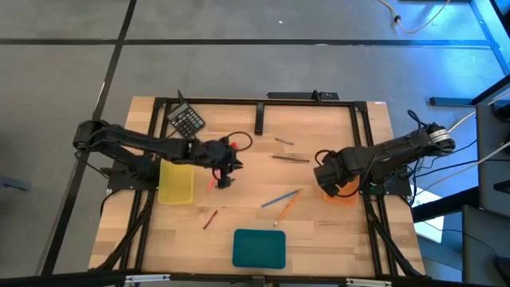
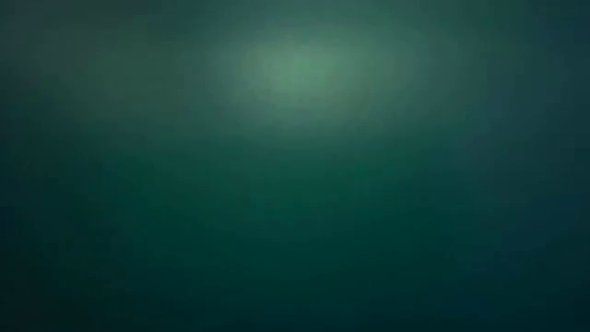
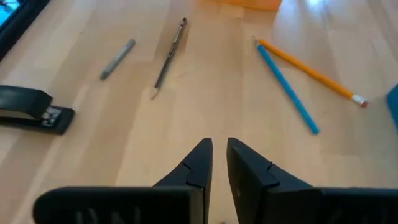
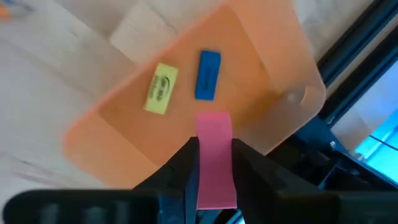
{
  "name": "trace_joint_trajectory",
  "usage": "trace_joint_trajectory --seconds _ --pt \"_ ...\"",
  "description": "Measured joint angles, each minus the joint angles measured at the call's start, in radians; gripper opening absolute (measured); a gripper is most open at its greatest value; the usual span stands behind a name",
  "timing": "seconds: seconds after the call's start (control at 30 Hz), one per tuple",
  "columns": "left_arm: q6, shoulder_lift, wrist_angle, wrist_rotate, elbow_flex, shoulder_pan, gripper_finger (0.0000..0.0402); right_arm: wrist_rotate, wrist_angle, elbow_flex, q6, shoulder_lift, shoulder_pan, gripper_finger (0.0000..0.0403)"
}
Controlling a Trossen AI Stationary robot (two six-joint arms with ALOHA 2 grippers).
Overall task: Sort crayons/erasers/pens/pencils in bins
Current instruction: Put the pink eraser into the orange bin, then put the red eraser into the orange bin
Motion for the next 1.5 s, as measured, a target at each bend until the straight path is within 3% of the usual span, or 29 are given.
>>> trace_joint_trajectory --seconds 0.17,0.37,0.57,0.77,0.93,1.17,1.23,1.4,1.5 --pt "-0.115 0.000 -0.013 -0.097 -0.004 -0.136 0.0041 -0.121 0.056 -0.075 -0.095 0.000 0.005 0.0090" --pt "-0.236 0.000 -0.005 -0.239 -0.005 -0.274 0.0041 -0.112 0.076 -0.095 -0.150 0.000 0.004 0.0113" --pt "-0.380 0.000 -0.042 -0.330 -0.005 -0.398 0.0041 -0.041 0.126 -0.095 -0.186 0.000 0.004 0.0148" --pt "-0.634 0.000 -0.209 -0.382 -0.005 -0.500 0.0041 0.116 0.235 0.001 -0.154 0.001 0.031 0.0164" --pt "-0.769 0.000 -0.330 -0.426 -0.005 -0.536 0.0041 0.339 0.631 0.062 -0.362 0.001 0.021 0.0165" --pt "-0.775 0.000 -0.302 -0.530 -0.005 -0.501 0.0041 0.333 1.266 0.053 -0.623 0.166 -0.141 0.0165" --pt "-0.778 0.000 -0.301 -0.544 -0.005 -0.493 0.0041 0.337 1.393 0.053 -0.642 0.239 -0.166 0.0165" --pt "-0.827 0.000 -0.295 -0.569 -0.005 -0.497 0.0041 0.492 1.666 0.053 -0.590 0.430 -0.184 0.0165" --pt "-0.826 0.000 -0.292 -0.569 -0.005 -0.505 0.0041 0.462 1.698 0.116 -0.592 0.537 -0.206 0.0165"
